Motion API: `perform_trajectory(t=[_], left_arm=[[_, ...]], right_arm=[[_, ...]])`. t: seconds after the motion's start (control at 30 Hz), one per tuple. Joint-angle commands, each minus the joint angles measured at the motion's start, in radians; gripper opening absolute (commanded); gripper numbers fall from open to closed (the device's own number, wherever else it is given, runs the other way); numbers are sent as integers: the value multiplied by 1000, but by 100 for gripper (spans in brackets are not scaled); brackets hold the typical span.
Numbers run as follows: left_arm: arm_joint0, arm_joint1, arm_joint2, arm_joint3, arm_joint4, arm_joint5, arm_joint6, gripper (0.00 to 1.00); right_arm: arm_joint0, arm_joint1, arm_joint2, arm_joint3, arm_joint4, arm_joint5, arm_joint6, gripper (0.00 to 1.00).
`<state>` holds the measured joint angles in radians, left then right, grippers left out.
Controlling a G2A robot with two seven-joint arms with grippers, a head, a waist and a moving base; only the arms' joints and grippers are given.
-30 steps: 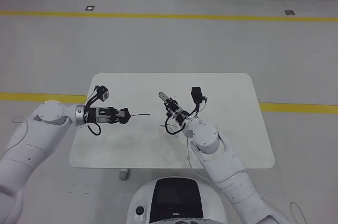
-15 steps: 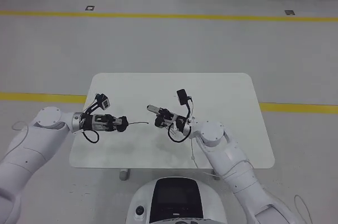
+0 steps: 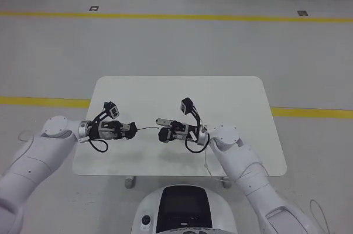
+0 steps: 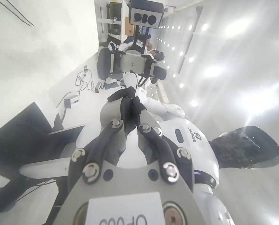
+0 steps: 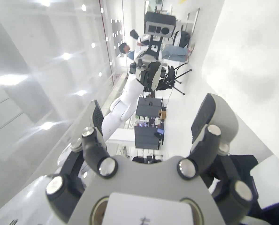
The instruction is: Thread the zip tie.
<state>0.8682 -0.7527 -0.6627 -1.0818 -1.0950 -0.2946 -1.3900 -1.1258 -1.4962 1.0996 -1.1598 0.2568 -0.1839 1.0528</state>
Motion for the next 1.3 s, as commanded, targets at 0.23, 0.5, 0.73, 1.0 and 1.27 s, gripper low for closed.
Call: perform_trajectory(t=[0.23, 0.5, 0.73, 1.0, 1.27], left_arm=[[8, 5, 7, -25, 15, -18, 37, 0], [31, 5, -23, 1, 15, -20, 0, 0], [46, 4, -31, -2, 31, -20, 0, 0], [46, 4, -31, -2, 31, -20, 0, 0], [46, 4, -31, -2, 31, -20, 0, 0]], right_arm=[[-13, 3, -6, -21, -12, 4, -25, 100], [-27, 17, 5, -22, 36, -18, 9, 89], [-22, 22, -9, -11, 61, -18, 17, 47], [-10, 25, -32, 14, 76, -34, 14, 37], [-6, 31, -44, 33, 89, -57, 20, 23]])
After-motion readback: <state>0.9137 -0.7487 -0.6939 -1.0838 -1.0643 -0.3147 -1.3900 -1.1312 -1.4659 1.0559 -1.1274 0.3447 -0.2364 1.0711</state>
